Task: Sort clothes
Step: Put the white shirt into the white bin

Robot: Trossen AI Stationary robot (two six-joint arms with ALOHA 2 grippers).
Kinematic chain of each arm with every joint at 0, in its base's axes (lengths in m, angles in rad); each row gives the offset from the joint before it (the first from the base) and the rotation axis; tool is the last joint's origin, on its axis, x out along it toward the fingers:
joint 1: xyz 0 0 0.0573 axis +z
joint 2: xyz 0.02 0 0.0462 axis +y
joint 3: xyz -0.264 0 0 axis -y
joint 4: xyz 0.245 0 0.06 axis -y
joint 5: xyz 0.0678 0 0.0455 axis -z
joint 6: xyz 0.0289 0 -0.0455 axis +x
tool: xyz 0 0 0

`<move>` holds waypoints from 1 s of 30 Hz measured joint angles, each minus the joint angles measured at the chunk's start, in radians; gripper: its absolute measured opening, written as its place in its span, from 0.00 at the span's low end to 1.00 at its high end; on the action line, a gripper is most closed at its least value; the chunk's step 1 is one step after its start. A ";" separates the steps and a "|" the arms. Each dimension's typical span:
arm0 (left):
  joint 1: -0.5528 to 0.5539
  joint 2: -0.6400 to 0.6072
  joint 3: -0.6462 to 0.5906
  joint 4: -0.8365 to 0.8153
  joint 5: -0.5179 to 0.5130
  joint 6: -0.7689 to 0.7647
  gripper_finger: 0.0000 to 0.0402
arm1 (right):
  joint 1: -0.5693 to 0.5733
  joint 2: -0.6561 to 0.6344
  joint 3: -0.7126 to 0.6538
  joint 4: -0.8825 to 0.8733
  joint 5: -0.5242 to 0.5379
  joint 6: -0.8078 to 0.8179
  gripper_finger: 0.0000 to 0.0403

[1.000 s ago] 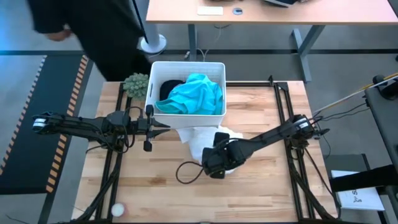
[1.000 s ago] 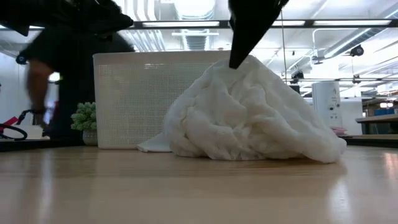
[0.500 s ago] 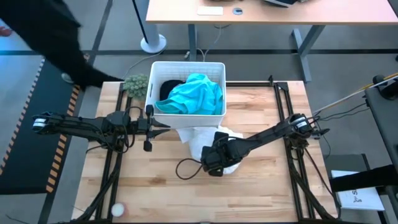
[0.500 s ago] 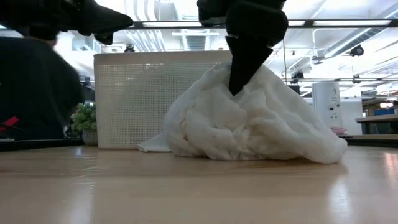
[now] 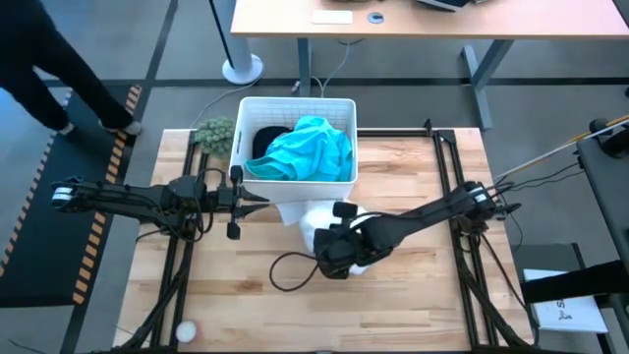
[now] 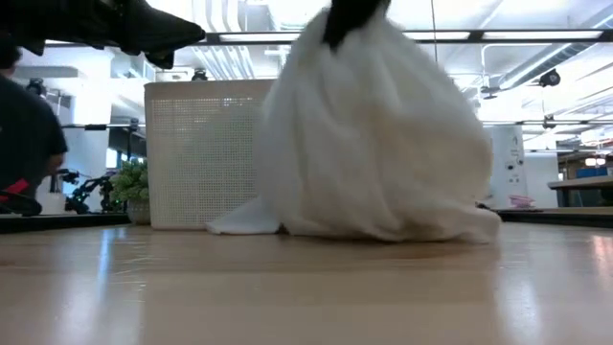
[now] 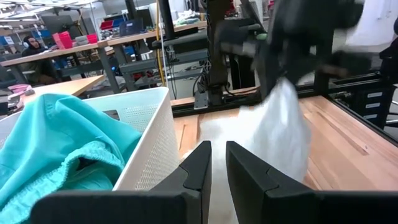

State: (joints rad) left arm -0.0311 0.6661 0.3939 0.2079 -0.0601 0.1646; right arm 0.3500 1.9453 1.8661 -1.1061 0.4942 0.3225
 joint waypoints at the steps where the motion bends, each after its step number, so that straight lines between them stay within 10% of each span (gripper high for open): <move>1: 0.000 0.000 0.000 0.000 0.000 0.000 0.09 | 0.006 0.000 0.039 -0.033 0.017 0.004 0.02; 13: 0.000 0.000 0.000 0.000 0.000 0.000 0.09 | 0.059 0.000 0.481 -0.278 0.257 -0.012 0.01; 30: 0.000 0.000 0.000 0.001 0.000 0.002 0.09 | 0.084 -0.176 0.489 -0.013 0.518 -0.268 0.01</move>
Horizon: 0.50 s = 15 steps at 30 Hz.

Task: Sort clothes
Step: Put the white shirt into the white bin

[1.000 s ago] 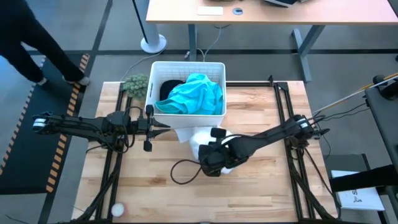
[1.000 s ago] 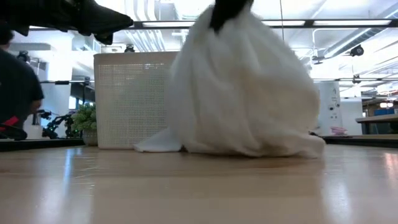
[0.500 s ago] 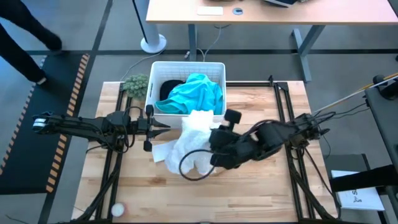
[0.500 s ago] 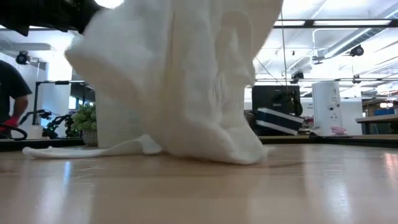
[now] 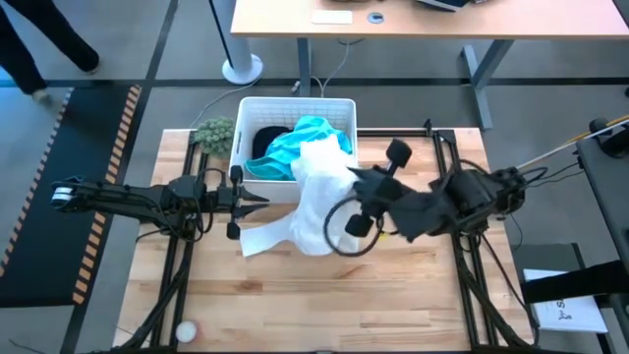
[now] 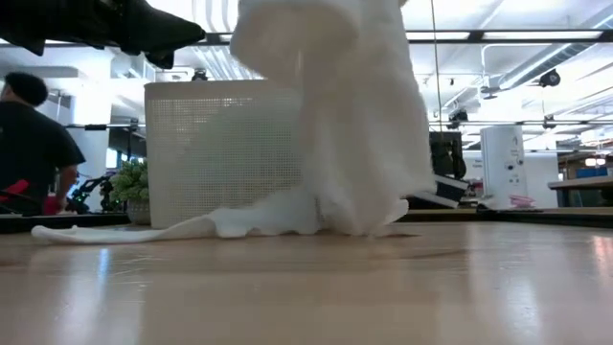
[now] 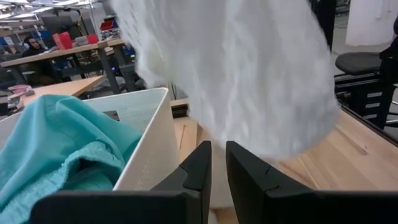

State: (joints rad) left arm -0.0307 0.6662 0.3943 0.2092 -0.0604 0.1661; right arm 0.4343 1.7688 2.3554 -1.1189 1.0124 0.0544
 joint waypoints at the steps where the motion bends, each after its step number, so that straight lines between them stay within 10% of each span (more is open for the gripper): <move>1: 0.000 0.000 0.000 -0.001 0.000 0.000 0.09 | 0.000 -0.006 0.000 0.048 0.013 -0.041 0.01; 15: 0.000 0.000 0.000 0.000 0.000 0.000 0.09 | -0.012 -0.021 0.000 1.045 0.139 -1.059 0.01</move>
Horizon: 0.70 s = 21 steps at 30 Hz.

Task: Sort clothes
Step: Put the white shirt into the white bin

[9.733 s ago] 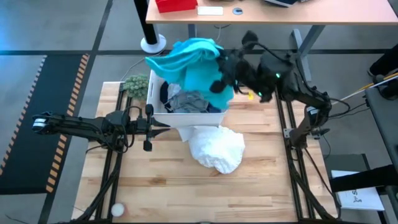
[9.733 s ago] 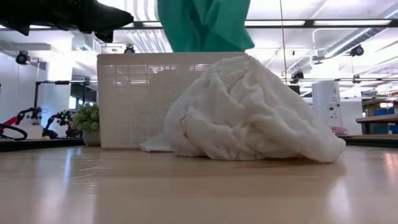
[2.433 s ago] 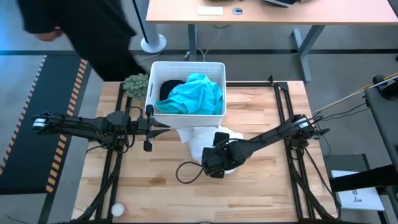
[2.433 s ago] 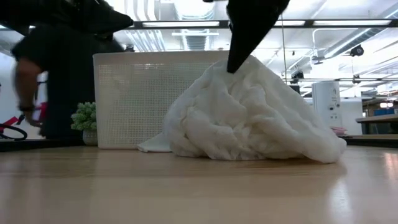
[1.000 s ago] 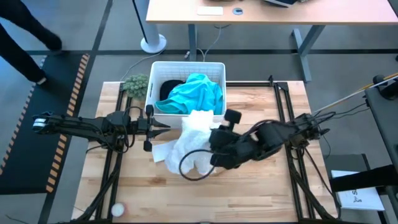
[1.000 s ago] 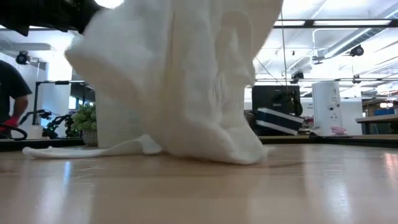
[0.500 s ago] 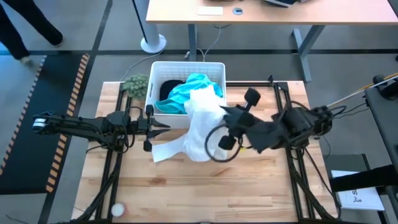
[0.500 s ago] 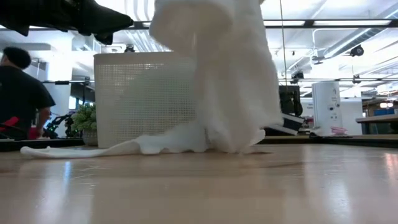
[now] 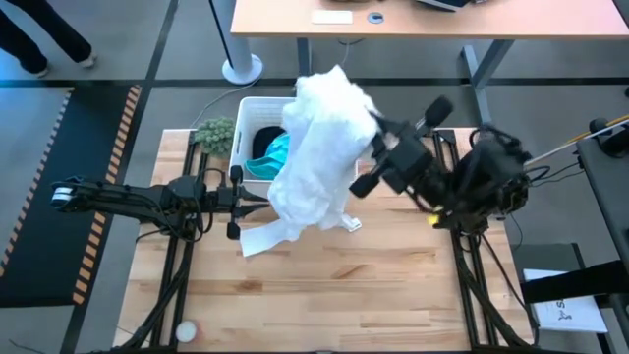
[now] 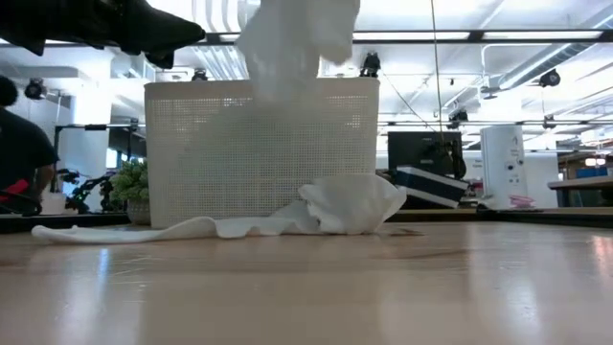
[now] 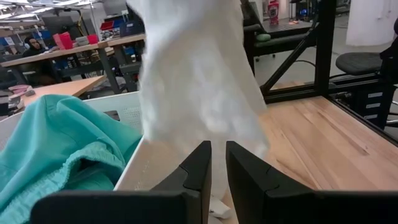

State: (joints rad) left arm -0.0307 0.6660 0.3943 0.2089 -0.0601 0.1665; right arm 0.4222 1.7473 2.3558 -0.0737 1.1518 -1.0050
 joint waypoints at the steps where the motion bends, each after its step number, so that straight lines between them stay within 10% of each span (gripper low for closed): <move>1: 0.000 0.000 0.000 0.000 0.000 0.000 0.09 | -0.006 0.000 0.000 0.053 -0.010 -0.052 0.01; 21: 0.000 0.000 0.000 0.000 0.000 0.004 0.09 | -0.327 -0.002 0.001 0.189 -0.325 -0.035 0.01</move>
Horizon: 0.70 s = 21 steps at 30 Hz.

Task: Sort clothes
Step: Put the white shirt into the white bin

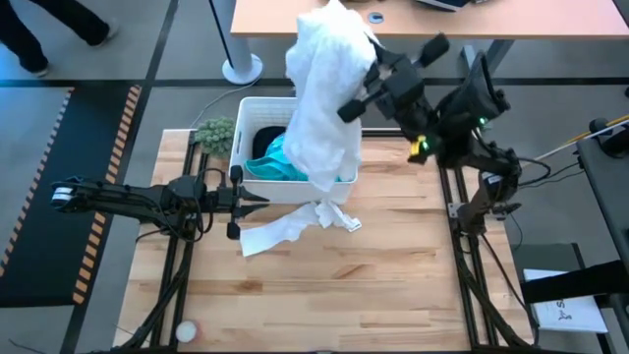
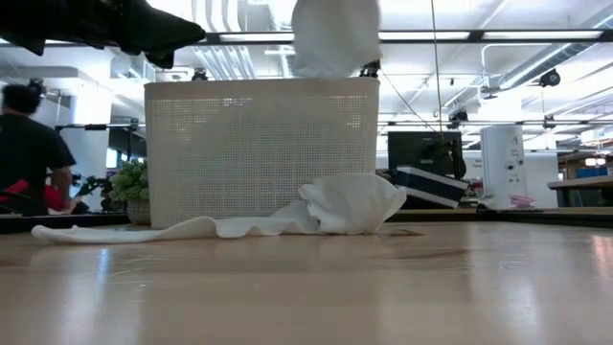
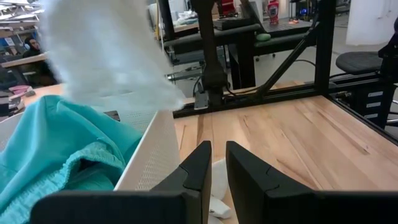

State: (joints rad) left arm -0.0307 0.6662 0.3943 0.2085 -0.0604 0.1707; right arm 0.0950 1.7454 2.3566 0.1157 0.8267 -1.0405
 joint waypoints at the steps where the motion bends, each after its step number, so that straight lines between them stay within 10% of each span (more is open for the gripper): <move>1: 0.000 0.000 0.000 0.000 0.000 0.000 0.09 | -0.016 0.000 0.000 0.002 -0.022 0.022 0.01; 21: 0.000 0.000 0.000 -0.001 0.000 0.004 0.09 | -0.311 0.162 0.000 -0.339 -0.236 0.528 0.01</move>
State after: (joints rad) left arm -0.0307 0.6659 0.3943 0.2077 -0.0601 0.1745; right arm -0.2165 1.9079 2.3562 -0.2236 0.5904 -0.5122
